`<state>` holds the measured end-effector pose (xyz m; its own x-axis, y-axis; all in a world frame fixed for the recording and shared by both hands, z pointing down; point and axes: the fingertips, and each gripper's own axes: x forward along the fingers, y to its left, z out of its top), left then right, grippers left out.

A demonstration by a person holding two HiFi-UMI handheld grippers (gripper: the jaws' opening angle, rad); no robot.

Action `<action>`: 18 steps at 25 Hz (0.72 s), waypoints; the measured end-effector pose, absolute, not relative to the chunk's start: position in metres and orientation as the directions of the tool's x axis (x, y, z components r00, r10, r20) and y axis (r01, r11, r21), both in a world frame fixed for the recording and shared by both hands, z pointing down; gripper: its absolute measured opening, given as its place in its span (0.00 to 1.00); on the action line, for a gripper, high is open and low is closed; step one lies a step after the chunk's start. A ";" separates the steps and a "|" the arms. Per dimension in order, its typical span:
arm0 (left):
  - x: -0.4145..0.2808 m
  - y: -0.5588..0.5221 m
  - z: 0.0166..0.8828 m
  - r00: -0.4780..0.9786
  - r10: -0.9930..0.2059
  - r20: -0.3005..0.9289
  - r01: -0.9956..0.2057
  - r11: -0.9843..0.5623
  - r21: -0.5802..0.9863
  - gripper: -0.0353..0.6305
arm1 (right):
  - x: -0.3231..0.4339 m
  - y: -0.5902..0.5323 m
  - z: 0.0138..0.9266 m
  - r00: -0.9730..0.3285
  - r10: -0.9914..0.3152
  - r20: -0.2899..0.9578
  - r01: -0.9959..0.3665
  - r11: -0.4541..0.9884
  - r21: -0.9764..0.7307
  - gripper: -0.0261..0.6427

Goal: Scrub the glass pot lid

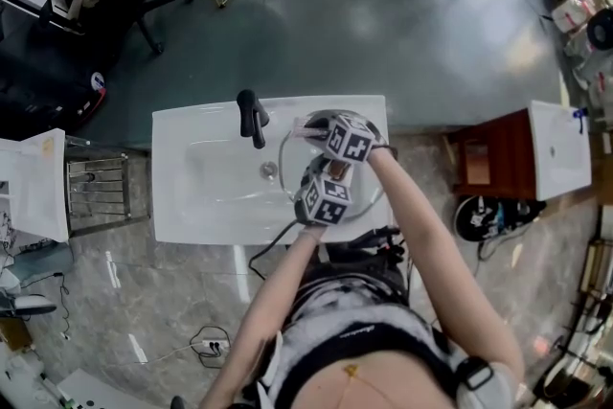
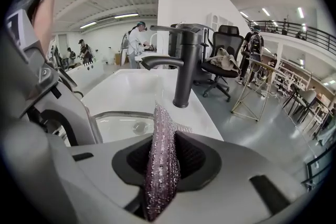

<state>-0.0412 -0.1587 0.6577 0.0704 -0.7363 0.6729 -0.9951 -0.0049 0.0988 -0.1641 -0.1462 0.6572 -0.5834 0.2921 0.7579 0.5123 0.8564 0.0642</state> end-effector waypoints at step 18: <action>-0.042 -0.156 0.660 0.075 -0.733 0.676 -0.995 -0.007 0.102 0.36 | -0.087 -0.219 0.652 -0.733 0.082 0.676 0.142 0.989 0.033 0.18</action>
<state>-0.0419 -0.1562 0.6596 0.0747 -0.7327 0.6764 -0.9947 -0.0069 0.1024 -0.0875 -0.2192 0.6523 -0.7327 0.0824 0.6756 0.1421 0.9893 0.0334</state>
